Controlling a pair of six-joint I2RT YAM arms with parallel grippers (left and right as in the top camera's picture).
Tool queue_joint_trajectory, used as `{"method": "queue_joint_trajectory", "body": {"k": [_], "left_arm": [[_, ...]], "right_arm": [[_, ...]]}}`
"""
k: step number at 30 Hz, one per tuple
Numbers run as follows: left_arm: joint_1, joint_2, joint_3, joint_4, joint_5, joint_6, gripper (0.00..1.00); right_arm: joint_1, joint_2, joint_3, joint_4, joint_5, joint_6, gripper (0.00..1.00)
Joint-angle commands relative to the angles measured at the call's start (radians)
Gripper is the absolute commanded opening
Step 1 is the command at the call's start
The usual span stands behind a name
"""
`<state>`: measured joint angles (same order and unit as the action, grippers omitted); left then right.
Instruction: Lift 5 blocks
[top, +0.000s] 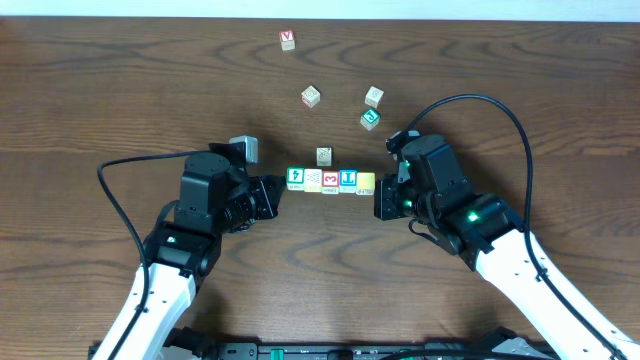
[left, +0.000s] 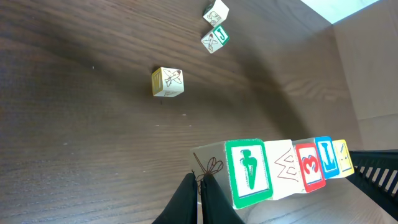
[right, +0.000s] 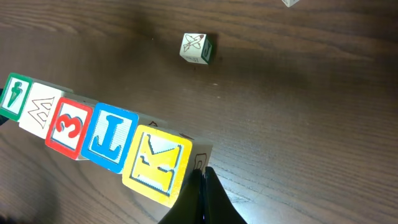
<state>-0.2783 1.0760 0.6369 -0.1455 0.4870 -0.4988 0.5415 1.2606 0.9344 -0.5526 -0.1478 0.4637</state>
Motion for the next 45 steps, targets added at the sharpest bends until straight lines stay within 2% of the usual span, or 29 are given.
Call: {"method": "queue_joint_trajectory", "body": {"k": [1, 35, 45], "left_arm": [[-0.055, -0.013, 0.056, 0.031, 0.269, -0.016, 0.07], [-0.055, -0.013, 0.056, 0.03, 0.288, -0.011, 0.07], [-0.055, -0.013, 0.056, -0.015, 0.291, 0.034, 0.07]], "right_arm": [[0.042, -0.012, 0.055, 0.047, -0.333, 0.003, 0.01], [0.042, -0.012, 0.064, 0.041, -0.349, 0.003, 0.01], [0.042, -0.012, 0.064, 0.038, -0.351, 0.002, 0.01]]}}
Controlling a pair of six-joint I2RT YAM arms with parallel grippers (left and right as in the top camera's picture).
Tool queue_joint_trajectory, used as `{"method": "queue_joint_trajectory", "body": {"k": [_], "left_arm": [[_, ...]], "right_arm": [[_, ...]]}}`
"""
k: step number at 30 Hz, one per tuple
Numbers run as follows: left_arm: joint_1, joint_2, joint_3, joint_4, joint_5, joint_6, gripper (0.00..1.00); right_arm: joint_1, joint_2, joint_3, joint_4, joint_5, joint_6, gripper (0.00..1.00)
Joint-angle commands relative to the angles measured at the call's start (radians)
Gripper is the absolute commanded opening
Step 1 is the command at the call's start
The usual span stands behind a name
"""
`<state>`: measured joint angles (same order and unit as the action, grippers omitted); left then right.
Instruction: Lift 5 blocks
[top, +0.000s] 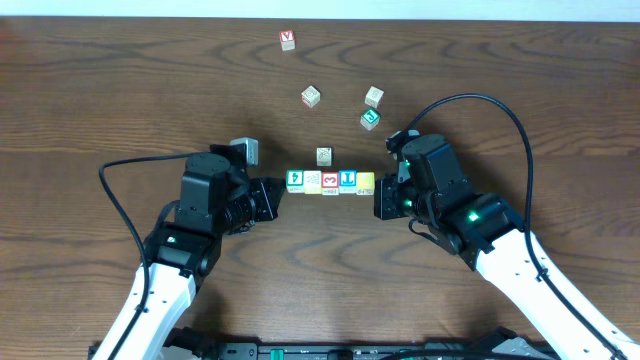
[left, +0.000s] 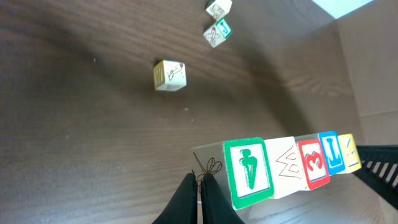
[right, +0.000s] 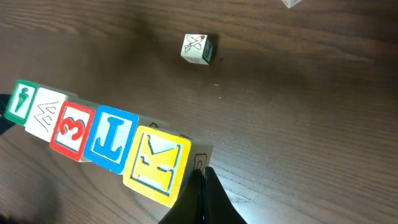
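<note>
Five lettered blocks form one tight row: green (top: 296, 179), white, red "3" (top: 330, 181), blue (top: 348, 180), yellow "K" (top: 366, 181). My left gripper (top: 277, 191) is shut, its tips pressed against the green block's end face (left: 247, 171). At the other end my right gripper (top: 379, 194) is also shut, its tips (right: 200, 173) against the side of the yellow block (right: 157, 163). The row looks squeezed between the two and raised a little off the wooden table (top: 90, 100), with shadow under it.
Loose blocks lie beyond the row: one just behind it (top: 324, 155), a tan one (top: 311, 96), another tan one (top: 374, 96), a green one (top: 370, 119) and a red-lettered one far back (top: 288, 40). Cables trail from both arms.
Both shut grippers still press the row's ends. In the wrist views the loose blocks and the table look slightly smaller and farther, so the row sits a little higher.
</note>
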<state>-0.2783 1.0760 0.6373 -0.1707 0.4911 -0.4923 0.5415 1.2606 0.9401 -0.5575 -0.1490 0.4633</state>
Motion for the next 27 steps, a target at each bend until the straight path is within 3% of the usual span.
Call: {"method": "queue_joint_trajectory", "body": {"k": [1, 27], "left_arm": [[-0.055, -0.013, 0.055, 0.006, 0.287, 0.029, 0.07], [-0.055, -0.012, 0.055, -0.008, 0.286, 0.046, 0.07]], "right_arm": [[0.042, -0.012, 0.059, 0.042, -0.35, 0.003, 0.01], [0.042, -0.007, 0.059, -0.013, -0.324, 0.004, 0.01]]}}
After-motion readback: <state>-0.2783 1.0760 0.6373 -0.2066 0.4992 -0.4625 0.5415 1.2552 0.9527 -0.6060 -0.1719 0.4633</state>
